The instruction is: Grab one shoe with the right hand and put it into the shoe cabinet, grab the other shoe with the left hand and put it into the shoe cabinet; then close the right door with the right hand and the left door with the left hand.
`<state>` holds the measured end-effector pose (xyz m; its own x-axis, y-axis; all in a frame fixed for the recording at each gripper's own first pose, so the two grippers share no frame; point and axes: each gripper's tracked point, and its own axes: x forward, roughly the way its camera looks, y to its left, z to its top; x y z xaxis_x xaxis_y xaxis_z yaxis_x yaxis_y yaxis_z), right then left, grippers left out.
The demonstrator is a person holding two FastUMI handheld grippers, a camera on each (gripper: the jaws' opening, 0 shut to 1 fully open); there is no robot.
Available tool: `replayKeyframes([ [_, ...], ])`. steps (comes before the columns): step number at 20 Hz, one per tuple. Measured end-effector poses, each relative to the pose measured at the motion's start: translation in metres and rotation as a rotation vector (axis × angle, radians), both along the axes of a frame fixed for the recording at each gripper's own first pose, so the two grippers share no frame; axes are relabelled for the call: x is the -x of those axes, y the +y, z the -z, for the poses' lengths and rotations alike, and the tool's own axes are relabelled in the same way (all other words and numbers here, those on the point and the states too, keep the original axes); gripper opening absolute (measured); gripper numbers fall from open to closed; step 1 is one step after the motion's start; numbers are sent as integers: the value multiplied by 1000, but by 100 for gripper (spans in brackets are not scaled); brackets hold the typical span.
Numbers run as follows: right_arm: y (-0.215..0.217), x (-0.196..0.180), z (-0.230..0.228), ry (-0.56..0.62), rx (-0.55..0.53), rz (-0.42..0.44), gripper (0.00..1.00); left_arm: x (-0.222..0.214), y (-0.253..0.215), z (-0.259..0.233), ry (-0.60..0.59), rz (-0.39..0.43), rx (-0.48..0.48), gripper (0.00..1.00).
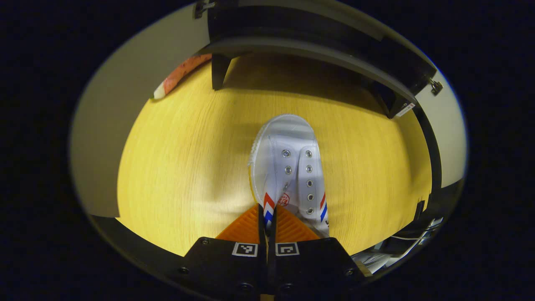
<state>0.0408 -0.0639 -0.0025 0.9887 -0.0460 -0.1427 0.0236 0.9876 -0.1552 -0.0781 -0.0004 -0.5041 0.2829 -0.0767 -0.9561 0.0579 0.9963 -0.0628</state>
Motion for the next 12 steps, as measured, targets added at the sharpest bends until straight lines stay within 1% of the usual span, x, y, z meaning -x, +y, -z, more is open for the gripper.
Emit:
replayKeyframes([
  [4,4,4,2,3,-14,-9,28,-24,-10,-40,-112,44,57,1],
  [7,7,7,1,-2,-18,-16,27,-42,-17,-94,-234,100,77,1],
  [9,8,10,0,-5,-25,-17,27,-54,-23,-131,-308,123,108,1],
  [12,8,13,2,-4,-51,-14,28,-65,-24,-169,-411,152,147,1],
])
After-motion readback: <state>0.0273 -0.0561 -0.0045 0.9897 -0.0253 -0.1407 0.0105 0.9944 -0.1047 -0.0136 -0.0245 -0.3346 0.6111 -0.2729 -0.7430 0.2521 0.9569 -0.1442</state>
